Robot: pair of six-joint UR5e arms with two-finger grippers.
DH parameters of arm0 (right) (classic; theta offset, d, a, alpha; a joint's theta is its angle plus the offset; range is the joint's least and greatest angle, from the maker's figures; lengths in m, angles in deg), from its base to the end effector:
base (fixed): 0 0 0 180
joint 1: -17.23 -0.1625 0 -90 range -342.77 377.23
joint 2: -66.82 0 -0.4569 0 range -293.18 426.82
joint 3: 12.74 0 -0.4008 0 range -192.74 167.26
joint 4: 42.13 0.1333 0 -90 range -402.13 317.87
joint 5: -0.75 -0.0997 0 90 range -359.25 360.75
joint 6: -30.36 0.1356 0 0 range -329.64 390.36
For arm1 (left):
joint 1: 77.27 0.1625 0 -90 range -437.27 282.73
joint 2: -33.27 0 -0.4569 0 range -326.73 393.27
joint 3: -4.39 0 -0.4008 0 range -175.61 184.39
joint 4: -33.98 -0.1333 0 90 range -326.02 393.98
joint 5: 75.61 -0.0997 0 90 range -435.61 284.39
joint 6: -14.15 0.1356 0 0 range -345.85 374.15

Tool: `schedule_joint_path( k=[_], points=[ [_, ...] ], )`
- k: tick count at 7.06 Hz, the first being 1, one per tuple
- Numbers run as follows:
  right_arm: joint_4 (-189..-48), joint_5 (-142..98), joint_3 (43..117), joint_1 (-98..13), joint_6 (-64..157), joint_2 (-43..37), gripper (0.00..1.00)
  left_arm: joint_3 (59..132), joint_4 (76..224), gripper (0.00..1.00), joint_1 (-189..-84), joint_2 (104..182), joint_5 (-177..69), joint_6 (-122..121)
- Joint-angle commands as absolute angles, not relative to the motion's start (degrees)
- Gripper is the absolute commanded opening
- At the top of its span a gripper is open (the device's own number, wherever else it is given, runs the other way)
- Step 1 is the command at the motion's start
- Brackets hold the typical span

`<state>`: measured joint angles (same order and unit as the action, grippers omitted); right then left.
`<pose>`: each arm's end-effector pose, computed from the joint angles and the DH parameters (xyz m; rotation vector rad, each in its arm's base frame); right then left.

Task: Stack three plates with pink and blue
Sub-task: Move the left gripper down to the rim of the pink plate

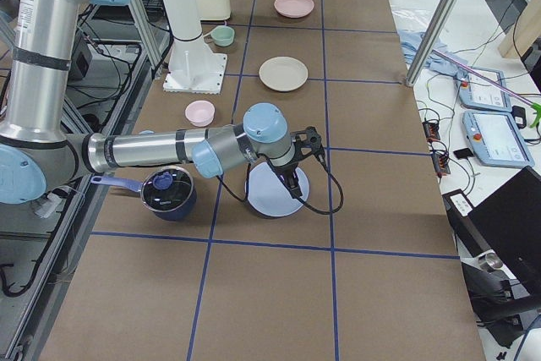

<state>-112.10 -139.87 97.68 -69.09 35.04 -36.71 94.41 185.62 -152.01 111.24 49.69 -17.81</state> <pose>0.0015 -0.4198 0.5902 0.3742 -0.8961 -0.1914 0.0643 -0.4444 0.6885 0.5351 0.8611 0.0006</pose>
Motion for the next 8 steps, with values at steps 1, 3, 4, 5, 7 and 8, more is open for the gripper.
schedule_joint_path(
  k=[1, 3, 4, 5, 7, 8],
  points=[
    [-111.4, -139.79, 97.66, -68.99, 35.1, -36.8, 1.0, 87.63, 199.99, 0.98, -139.03, 110.96, 38.17, -35.97],
    [-111.21, -139.88, 97.66, -68.99, 35.19, -36.98, 1.0, 87.37, 200.17, 0.98, -133.2, 110.96, 36.12, -37.09],
    [-111.21, -139.88, 97.66, -68.99, 35.19, -36.98, 1.0, 87.28, 200.18, 0.96, -131.43, 111.05, 35.15, -37.17],
    [-111.21, -139.88, 97.66, -68.99, 35.19, -37.06, 1.0, 86.75, 200.26, 0.81, -130.72, 111.05, 35.05, -37.09],
    [-111.21, -139.96, 97.66, -68.99, 35.28, -37.07, 1.0, 86.48, 200.18, 0.42, -129.92, 111.05, 35.14, -37.0],
    [-111.21, -139.96, 97.66, -68.99, 35.28, -37.07, 1.0, 86.48, 200.26, 0.19, -129.83, 111.05, 35.14, -36.91]
  ],
)
